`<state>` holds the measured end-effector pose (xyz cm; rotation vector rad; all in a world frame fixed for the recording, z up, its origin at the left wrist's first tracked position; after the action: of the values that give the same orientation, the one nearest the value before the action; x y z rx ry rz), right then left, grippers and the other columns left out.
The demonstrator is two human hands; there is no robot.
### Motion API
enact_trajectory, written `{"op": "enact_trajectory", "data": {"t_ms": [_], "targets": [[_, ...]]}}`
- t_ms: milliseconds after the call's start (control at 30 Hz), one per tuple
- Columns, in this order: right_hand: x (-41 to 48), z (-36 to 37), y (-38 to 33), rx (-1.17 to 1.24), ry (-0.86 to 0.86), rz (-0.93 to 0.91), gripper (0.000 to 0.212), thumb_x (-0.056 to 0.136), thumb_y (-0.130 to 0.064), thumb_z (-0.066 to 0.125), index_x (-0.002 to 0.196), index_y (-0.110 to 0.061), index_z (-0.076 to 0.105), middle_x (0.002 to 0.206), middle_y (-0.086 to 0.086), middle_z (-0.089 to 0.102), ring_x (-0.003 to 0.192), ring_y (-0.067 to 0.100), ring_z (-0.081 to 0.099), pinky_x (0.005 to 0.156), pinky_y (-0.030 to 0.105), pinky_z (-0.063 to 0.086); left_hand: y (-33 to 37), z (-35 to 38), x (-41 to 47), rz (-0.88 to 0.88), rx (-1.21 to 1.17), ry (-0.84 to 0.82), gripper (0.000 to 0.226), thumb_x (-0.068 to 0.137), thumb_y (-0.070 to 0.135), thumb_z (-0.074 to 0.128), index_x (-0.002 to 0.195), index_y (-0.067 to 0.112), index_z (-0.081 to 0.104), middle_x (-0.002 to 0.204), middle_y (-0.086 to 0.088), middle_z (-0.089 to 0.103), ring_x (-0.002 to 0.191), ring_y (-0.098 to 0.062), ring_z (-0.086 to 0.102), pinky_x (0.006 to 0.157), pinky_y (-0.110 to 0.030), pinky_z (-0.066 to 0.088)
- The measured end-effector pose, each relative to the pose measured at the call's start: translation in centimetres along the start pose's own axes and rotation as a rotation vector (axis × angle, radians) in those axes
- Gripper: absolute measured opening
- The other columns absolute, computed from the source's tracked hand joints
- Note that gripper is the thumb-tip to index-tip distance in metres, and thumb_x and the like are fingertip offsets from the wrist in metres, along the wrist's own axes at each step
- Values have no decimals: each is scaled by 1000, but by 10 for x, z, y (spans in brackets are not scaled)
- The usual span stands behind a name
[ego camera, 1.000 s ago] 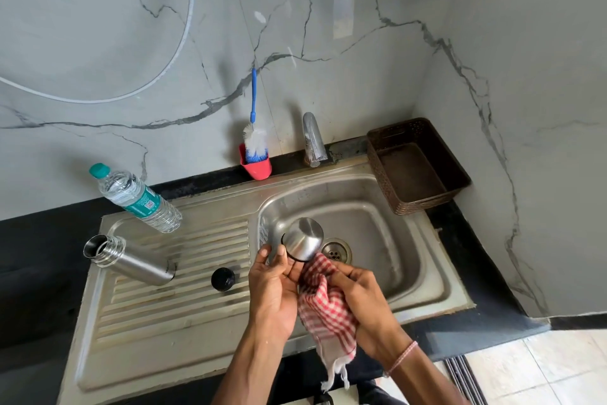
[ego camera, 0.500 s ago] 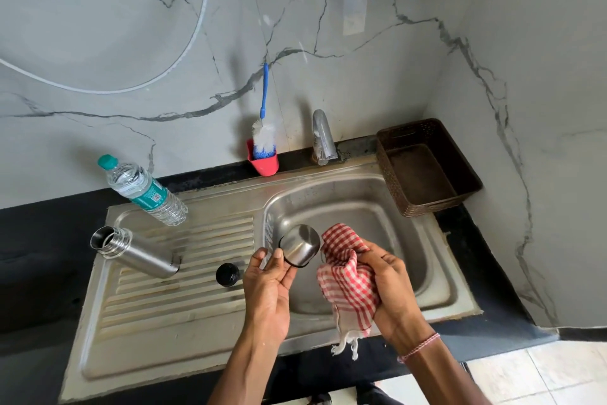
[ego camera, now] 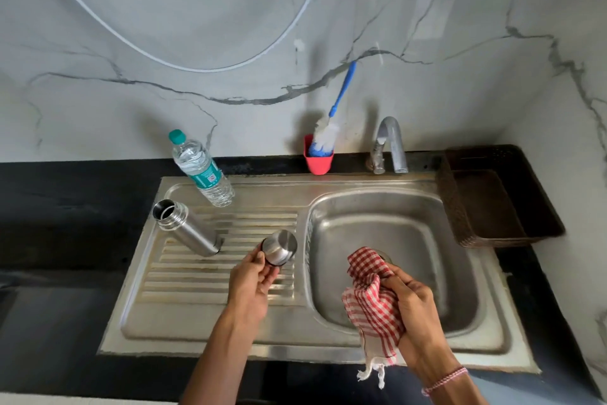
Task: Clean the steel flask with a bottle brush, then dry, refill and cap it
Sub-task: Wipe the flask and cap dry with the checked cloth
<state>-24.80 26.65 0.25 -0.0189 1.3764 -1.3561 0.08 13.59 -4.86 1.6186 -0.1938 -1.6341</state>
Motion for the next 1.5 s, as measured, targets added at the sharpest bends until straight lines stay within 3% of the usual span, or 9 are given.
{"op": "enact_trajectory", "data": {"t_ms": [233,467,600,767,867,933,1067,1233,1500], "targets": [[14,17,-6,-58,-15,-22,24,99,-7,53,113,2,70,107,37,68,91,58,68,82,75,49,45,5,93,-56,139,-1,27,106,-5,43,109,8,67,96,-8,66,83,-18,61,70,-29,53],[30,25,-10,-47,37,-55,23,99,-3,53,115,0,70,100,33,72,76,43,74,63,48,61,32,13,161,-142,274,-31,35,107,-5,39,118,11,68,93,-6,66,81,-18,61,67,-29,51],[39,27,-5,-60,61,-59,22,98,-4,55,111,-2,72,103,33,71,80,45,74,69,51,61,24,16,181,-134,353,-38,32,106,-5,44,95,14,68,89,-3,65,79,-14,59,66,-28,50],[43,31,0,-73,74,-56,21,99,-7,56,110,-4,73,104,35,70,86,51,71,76,62,58,26,18,196,-57,519,-31,33,105,-4,49,105,14,76,85,-3,67,69,-12,55,51,-17,50],[43,34,0,-81,78,-58,21,98,-7,56,107,-5,75,105,35,70,93,56,68,81,68,54,26,18,202,-9,583,-56,36,104,-5,46,104,12,78,67,-2,66,57,-12,46,43,-17,45],[43,36,0,-88,80,-55,21,98,-8,56,106,-6,76,105,34,70,95,56,68,83,71,53,29,18,205,59,635,-61,35,103,-4,48,99,13,78,61,0,66,55,-13,48,46,-20,45],[41,38,-1,-85,71,-54,20,96,-10,59,107,-7,76,106,34,70,95,57,67,85,74,50,37,14,207,203,643,10,28,98,-2,59,91,16,80,87,-6,75,75,-17,68,57,-25,54],[39,39,-1,-75,41,-56,22,98,-7,56,111,-4,73,104,33,71,84,51,72,68,57,61,36,14,208,267,650,17,29,97,1,60,93,21,80,95,-6,78,87,-19,73,74,-33,63],[47,38,-1,-35,14,-26,25,99,-4,52,117,-3,69,110,30,71,90,46,72,70,50,63,42,8,195,405,835,21,27,93,4,66,97,25,82,102,2,80,96,-20,75,92,-44,62]]}}
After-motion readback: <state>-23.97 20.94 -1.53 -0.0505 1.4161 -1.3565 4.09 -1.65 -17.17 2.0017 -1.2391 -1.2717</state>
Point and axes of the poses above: each hand's wrist, its own x-axis towards the middle knuckle, its own z-axis out of the palm, y = z × x, the point moved 7 cm from there along x, towards the middle knuckle
